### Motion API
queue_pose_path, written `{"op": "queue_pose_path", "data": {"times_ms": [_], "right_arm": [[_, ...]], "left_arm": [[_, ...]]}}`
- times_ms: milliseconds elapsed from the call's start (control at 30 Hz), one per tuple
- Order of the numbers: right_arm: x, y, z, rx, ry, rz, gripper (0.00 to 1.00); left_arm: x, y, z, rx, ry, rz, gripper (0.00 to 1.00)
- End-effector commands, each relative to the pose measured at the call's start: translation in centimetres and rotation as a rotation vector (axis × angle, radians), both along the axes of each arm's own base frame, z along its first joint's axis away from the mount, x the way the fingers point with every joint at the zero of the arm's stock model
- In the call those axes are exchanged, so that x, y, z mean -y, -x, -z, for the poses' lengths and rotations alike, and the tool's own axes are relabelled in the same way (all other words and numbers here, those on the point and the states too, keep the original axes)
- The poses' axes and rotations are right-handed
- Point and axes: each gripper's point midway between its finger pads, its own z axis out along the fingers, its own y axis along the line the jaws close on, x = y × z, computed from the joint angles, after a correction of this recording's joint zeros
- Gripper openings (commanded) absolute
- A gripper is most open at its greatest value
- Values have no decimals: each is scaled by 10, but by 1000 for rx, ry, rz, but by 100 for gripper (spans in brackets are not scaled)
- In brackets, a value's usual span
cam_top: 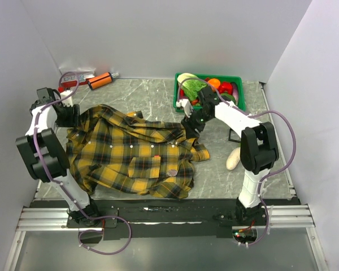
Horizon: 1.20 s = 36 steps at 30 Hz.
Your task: Remove the brooch from the garment
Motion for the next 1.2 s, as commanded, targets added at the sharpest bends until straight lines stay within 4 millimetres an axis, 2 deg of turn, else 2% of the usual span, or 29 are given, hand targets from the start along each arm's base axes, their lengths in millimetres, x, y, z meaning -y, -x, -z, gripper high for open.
{"op": "queue_pose_path", "data": {"times_ms": [0,100,200,300,333,433,467,500,567,633,667,700,733,767,800,833,867,900,967,1000,1033,1067,1100,1133,1167], "right_arm": [[10,-1,12,16,64,-27,65],[6,-10,19,12,60,-10,61],[-2,-22,22,18,38,15,56],[-9,-34,16,31,27,27,30],[-10,-37,16,34,28,33,18],[-9,-42,17,40,32,61,4],[-9,-42,17,37,30,74,1],[-9,-43,15,45,26,85,0],[-9,-43,10,53,19,93,0],[-8,-47,-2,89,8,104,0],[-7,-50,-9,105,0,116,0],[-7,-55,-23,139,-15,123,0],[-6,-59,-30,156,-22,131,0],[-5,-62,-38,175,-30,136,0],[-4,-68,-56,217,-43,144,0],[-3,-72,-65,243,-49,148,0],[-1,-75,-73,264,-53,154,0],[1,-78,-90,301,-65,159,0],[6,-83,-105,340,-74,171,0],[8,-83,-120,371,-86,175,0],[9,-84,-129,389,-99,181,0],[10,-82,-135,390,-106,180,0],[11,-81,-148,413,-122,182,0],[12,-80,-155,421,-129,185,0],[12,-77,-158,420,-130,183,0]], "left_arm": [[-2,-21,3,23,42,28,57],[2,-31,16,-1,95,42,53],[14,-32,24,-42,183,82,52],[32,-33,15,-26,278,140,55],[35,-34,14,-19,296,137,56],[35,-39,13,12,299,107,57],[33,-38,19,0,291,92,58],[33,-39,24,-6,287,84,63],[28,-41,36,-20,258,55,64],[25,-41,54,-61,226,49,58],[23,-44,55,-58,215,50,50],[25,-45,56,-61,215,56,35],[25,-47,54,-55,212,65,27],[24,-53,43,-37,201,74,21],[22,-57,32,-17,183,81,10],[18,-60,21,3,162,84,4],[12,-68,-1,52,132,85,1],[8,-69,-31,112,97,87,1],[-2,-74,-80,219,19,92,1],[-9,-73,-126,334,-41,85,1],[-14,-71,-151,392,-80,68,1],[-15,-62,-194,488,-134,61,1],[-18,-57,-216,538,-172,52,1],[-19,-53,-235,586,-210,53,1],[-17,-41,-264,642,-256,48,1]]}}
